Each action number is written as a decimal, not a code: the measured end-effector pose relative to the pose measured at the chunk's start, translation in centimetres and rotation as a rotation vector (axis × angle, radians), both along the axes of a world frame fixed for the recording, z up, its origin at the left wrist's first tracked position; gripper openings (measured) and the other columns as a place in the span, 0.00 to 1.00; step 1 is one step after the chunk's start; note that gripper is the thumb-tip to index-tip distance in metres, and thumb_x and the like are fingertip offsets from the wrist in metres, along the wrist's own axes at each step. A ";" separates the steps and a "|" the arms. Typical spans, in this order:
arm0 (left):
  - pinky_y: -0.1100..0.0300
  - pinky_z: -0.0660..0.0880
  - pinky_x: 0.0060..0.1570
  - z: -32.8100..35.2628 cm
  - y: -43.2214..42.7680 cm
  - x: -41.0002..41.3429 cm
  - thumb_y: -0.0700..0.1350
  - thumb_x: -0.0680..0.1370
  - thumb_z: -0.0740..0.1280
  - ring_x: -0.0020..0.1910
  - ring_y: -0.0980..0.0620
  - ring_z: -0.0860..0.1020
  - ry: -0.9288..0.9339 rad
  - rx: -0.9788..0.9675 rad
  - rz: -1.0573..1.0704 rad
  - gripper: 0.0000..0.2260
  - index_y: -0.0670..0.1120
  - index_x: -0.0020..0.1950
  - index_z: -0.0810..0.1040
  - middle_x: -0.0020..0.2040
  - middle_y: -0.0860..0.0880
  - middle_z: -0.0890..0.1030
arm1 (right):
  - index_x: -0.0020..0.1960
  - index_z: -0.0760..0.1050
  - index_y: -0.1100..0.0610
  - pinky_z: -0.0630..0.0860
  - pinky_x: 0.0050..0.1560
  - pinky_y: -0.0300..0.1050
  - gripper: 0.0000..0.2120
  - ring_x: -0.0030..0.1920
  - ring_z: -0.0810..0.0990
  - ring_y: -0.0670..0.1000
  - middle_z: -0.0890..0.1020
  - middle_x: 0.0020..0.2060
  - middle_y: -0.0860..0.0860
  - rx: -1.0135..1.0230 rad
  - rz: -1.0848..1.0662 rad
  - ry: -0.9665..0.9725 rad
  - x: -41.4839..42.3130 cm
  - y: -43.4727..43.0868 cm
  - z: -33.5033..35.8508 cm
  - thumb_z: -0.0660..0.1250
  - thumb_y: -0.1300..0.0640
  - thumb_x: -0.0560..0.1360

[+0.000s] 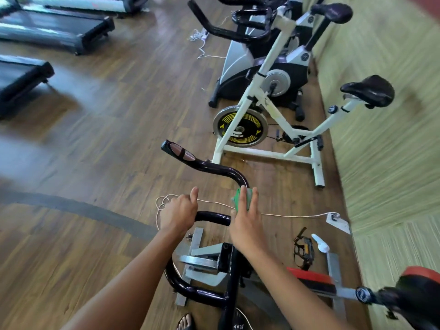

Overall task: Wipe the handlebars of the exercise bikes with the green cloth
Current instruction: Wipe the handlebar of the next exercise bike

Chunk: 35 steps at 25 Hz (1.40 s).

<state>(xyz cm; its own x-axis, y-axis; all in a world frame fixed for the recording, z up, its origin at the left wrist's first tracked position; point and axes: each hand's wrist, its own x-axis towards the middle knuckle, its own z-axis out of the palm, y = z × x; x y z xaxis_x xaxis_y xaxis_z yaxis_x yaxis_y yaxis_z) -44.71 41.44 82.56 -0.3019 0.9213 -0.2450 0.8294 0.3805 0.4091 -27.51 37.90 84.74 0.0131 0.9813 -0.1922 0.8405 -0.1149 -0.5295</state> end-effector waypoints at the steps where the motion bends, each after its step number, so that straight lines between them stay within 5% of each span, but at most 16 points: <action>1: 0.46 0.80 0.48 0.0 0.0 0.0 0.67 0.81 0.43 0.41 0.42 0.81 -0.008 -0.005 0.000 0.31 0.49 0.36 0.74 0.40 0.44 0.82 | 0.81 0.36 0.49 0.69 0.69 0.51 0.32 0.78 0.54 0.59 0.34 0.79 0.52 0.009 -0.008 0.000 -0.3 -0.1 0.1 0.52 0.53 0.85; 12: 0.45 0.71 0.55 -0.2 0.1 -0.2 0.64 0.82 0.42 0.50 0.38 0.80 -0.039 -0.010 -0.084 0.34 0.44 0.50 0.81 0.50 0.41 0.83 | 0.81 0.37 0.48 0.68 0.68 0.51 0.29 0.76 0.59 0.56 0.37 0.80 0.51 -0.064 -0.043 0.023 -0.9 -2.7 1.4 0.49 0.51 0.85; 21: 0.46 0.71 0.57 0.5 -0.1 -0.4 0.64 0.82 0.42 0.56 0.37 0.78 -0.134 -0.089 -0.076 0.35 0.41 0.58 0.79 0.55 0.39 0.81 | 0.81 0.40 0.47 0.63 0.71 0.53 0.28 0.78 0.55 0.56 0.37 0.80 0.48 -0.085 -0.059 0.121 -0.6 -2.8 1.7 0.48 0.52 0.86; 26: 0.44 0.74 0.58 0.6 -0.1 -0.4 0.66 0.81 0.41 0.54 0.37 0.79 -0.149 -0.101 -0.055 0.37 0.41 0.57 0.80 0.53 0.40 0.82 | 0.81 0.43 0.46 0.70 0.66 0.45 0.33 0.77 0.60 0.55 0.42 0.80 0.45 -0.098 -0.014 0.171 0.5 -4.3 1.2 0.58 0.52 0.84; 28: 0.42 0.75 0.58 0.6 0.1 -0.4 0.67 0.80 0.41 0.52 0.38 0.80 -0.148 -0.099 -0.048 0.37 0.42 0.54 0.80 0.51 0.40 0.82 | 0.81 0.46 0.45 0.74 0.50 0.28 0.35 0.70 0.70 0.55 0.51 0.80 0.47 -0.116 -0.065 0.308 1.2 -4.2 1.8 0.62 0.58 0.82; 30: 0.42 0.76 0.57 0.5 0.0 -0.5 0.68 0.79 0.41 0.50 0.38 0.81 -0.151 -0.101 -0.026 0.37 0.44 0.52 0.81 0.49 0.41 0.83 | 0.80 0.50 0.43 0.77 0.35 0.31 0.33 0.51 0.81 0.54 0.64 0.75 0.51 -0.082 -0.207 0.448 1.9 -4.0 2.5 0.62 0.60 0.82; 32: 0.42 0.76 0.57 0.8 -0.3 -0.5 0.68 0.79 0.41 0.50 0.39 0.81 -0.147 -0.084 -0.019 0.37 0.44 0.52 0.81 0.49 0.42 0.83 | 0.79 0.53 0.41 0.82 0.39 0.41 0.32 0.47 0.81 0.52 0.69 0.72 0.51 -0.011 -0.393 0.613 2.3 -4.0 3.4 0.62 0.60 0.82; 35: 0.42 0.75 0.58 1.6 -0.6 -0.4 0.65 0.82 0.43 0.51 0.39 0.80 -0.163 -0.063 -0.028 0.33 0.44 0.51 0.80 0.50 0.42 0.82 | 0.75 0.64 0.43 0.81 0.52 0.52 0.30 0.57 0.79 0.53 0.72 0.69 0.52 0.025 -0.627 1.115 1.8 -4.4 4.6 0.64 0.65 0.78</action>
